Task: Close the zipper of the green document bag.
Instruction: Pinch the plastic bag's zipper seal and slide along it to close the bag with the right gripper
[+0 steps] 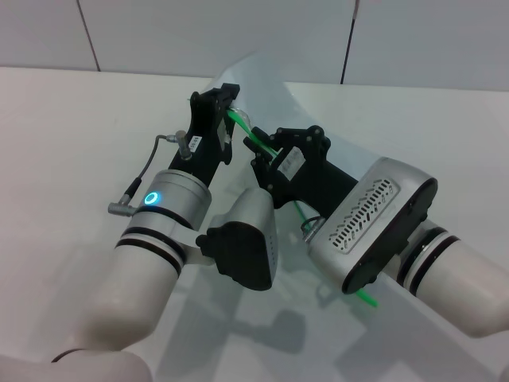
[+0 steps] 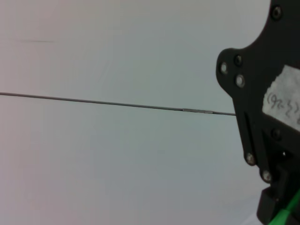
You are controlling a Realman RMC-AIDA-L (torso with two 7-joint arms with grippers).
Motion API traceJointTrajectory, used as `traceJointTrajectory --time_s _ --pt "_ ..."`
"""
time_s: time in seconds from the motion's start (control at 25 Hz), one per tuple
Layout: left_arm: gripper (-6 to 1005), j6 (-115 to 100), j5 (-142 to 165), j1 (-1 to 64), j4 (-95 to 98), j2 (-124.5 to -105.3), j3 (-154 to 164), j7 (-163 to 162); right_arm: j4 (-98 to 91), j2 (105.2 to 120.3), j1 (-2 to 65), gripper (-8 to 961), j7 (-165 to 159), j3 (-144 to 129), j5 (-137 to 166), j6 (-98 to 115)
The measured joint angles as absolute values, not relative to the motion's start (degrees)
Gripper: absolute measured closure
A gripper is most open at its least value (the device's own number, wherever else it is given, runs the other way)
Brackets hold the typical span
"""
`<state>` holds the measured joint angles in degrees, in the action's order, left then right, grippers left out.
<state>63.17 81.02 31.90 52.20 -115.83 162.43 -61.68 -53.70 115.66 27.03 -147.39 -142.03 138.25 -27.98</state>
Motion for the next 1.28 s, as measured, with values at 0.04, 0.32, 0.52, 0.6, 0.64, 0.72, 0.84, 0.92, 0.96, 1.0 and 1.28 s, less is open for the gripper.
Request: traceJointTrajectory --time_s 0.04,0.32,0.52,0.6,0.64,0.72,0.84,0.92,0.96,1.0,1.28 --pt "945 63.17 81.04 31.9 52.2 -115.83 162.43 -61.66 -53.71 115.66 27.04 813 -147.39 -142.03 138.25 -27.97" --pt "944 63.01 81.04 31.9 52.25 -115.83 162.5 -61.37 -53.71 115.65 27.13 860 -147.39 -142.27 138.43 -28.03" --pt "944 62.49 80.88 31.82 52.29 -115.83 162.51 -60.96 -53.75 115.66 27.15 868 -147.39 -142.27 138.47 -28.03" --pt "944 62.35 80.83 31.75 52.3 -115.83 162.51 -60.92 -53.77 115.67 27.16 870 -147.39 -142.24 138.43 -28.04" --pt "944 62.35 80.83 31.72 52.33 -115.83 162.51 -61.03 -53.77 115.67 27.17 871 -147.39 -142.22 138.41 -28.04" --pt "944 62.43 80.87 31.66 52.39 -115.83 162.51 -61.36 -53.77 115.67 27.22 872 -147.39 -142.21 138.41 -28.04" --pt "944 62.71 80.96 31.63 52.44 -115.78 162.52 -61.55 -53.77 115.66 27.28 871 -147.39 -142.21 138.4 -28.07" --pt "944 62.79 80.98 31.62 52.48 -115.78 162.52 -61.59 -53.78 115.66 27.24 870 -147.4 -142.22 138.43 -28.08" --pt "944 62.88 81.0 31.59 52.5 -115.77 162.52 -61.61 -53.8 115.66 27.19 870 -147.4 -142.24 138.47 -28.09" --pt "944 63.05 81.02 31.58 52.53 -115.77 162.52 -61.67 -53.81 115.66 27.14 870 -147.4 -142.26 138.56 -28.1" --pt "944 65.07 81.39 31.55 52.56 -115.75 162.52 -62.72 -53.78 115.66 27.02 871 -147.4 -142.24 138.78 -28.2"
